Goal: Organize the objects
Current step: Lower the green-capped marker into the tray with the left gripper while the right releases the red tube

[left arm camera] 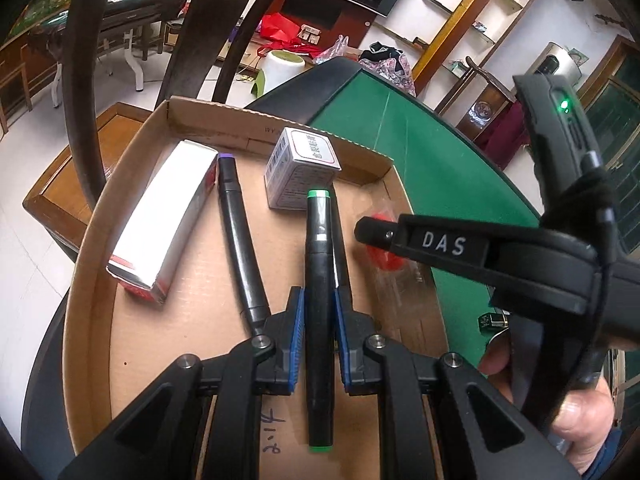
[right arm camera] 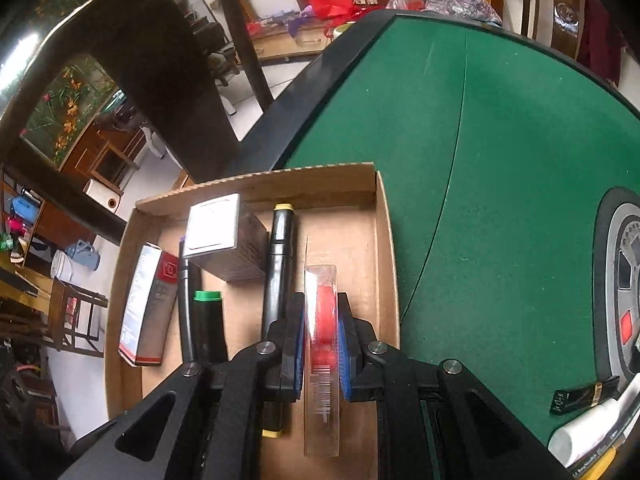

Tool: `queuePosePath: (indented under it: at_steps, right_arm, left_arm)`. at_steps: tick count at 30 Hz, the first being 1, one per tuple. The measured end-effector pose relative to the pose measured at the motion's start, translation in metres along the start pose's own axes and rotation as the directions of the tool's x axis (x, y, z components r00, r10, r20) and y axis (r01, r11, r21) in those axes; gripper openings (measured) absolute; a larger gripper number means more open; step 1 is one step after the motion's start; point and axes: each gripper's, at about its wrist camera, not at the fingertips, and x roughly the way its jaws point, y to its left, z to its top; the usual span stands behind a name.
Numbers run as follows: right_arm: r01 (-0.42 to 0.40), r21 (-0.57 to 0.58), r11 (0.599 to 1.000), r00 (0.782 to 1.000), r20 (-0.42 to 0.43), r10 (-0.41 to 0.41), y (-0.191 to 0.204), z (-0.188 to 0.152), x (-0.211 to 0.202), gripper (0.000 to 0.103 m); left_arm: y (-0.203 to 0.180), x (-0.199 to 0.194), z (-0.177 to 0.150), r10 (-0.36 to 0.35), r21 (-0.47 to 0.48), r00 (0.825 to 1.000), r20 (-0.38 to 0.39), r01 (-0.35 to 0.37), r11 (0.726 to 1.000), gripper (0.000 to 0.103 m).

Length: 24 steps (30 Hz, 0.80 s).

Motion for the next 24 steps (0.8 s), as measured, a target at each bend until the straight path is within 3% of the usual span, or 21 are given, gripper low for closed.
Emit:
queuePosePath:
  at_steps: [13, 24]
  right_arm:
    - [-0.031, 0.03, 0.999, 0.999, -0.007, 0.031, -0.002, 0.014, 0.005, 0.018]
    - [-0.115, 0.06, 0.991, 0.991, 0.067, 0.111, -0.022, -0.002, -0.034, 0.026]
  left_arm:
    - [-0.005, 0.007, 0.002, -0.011, 0.002, 1.0, -0.028, 0.011, 1.0, 0.015]
    - [-0.007, -0.003, 0.0, -0.021, -0.006, 1.0, -0.016, 0.02, 1.0, 0.022]
